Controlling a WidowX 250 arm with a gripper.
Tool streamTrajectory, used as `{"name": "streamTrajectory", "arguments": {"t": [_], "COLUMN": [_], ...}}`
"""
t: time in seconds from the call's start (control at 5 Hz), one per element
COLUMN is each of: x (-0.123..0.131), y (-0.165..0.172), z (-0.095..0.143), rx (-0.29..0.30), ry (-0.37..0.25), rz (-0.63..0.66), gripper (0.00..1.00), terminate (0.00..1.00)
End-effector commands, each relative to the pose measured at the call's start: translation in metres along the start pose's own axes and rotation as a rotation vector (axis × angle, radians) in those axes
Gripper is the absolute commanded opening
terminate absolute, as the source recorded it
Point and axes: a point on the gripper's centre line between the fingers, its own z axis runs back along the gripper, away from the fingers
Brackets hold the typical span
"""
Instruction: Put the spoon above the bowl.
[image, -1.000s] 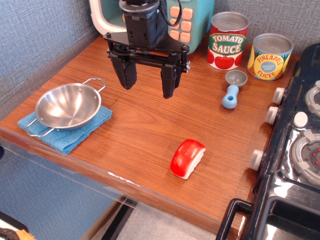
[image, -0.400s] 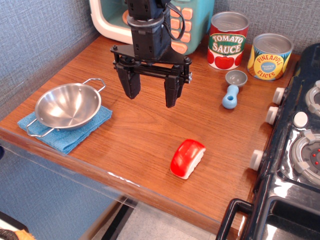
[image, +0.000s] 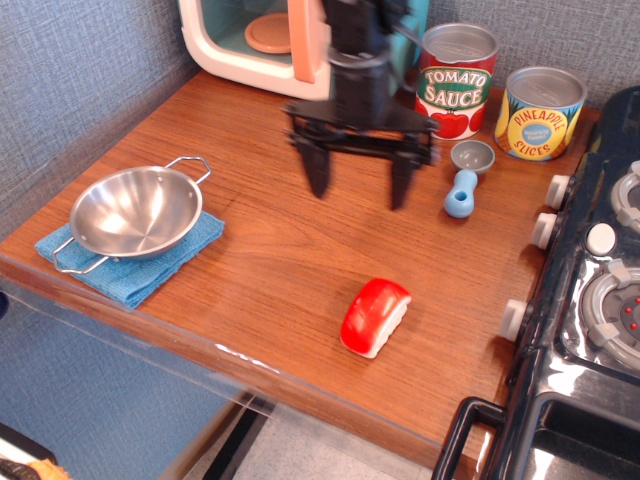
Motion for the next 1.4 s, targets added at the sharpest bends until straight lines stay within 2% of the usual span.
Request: {"name": "streamTrajectory", "arguments": {"t": [0.0, 0.2, 0.4, 0.6, 1.0, 1.2], "x": [0.047, 0.068, 0.08, 0.082, 0.077, 0.069], "y": [-0.051, -0.059, -0.056, -0.05, -0.051, -0.05], "z": [0.014, 0.007, -0.006, -0.025, -0.041, -0.044], "rx": [-0.008, 0.023, 0.064, 0.108, 0.098, 0.092], "ry": [-0.087, -0.097, -0.083, -0.054, -0.018, -0.027], "rz": [-0.021, -0.019, -0.015, -0.017, -0.001, 0.014], "gripper": [1.0, 1.0, 1.0, 1.0, 1.0, 0.0], "terminate": [0.0, 0.0, 0.0, 0.0, 0.0, 0.0]}}
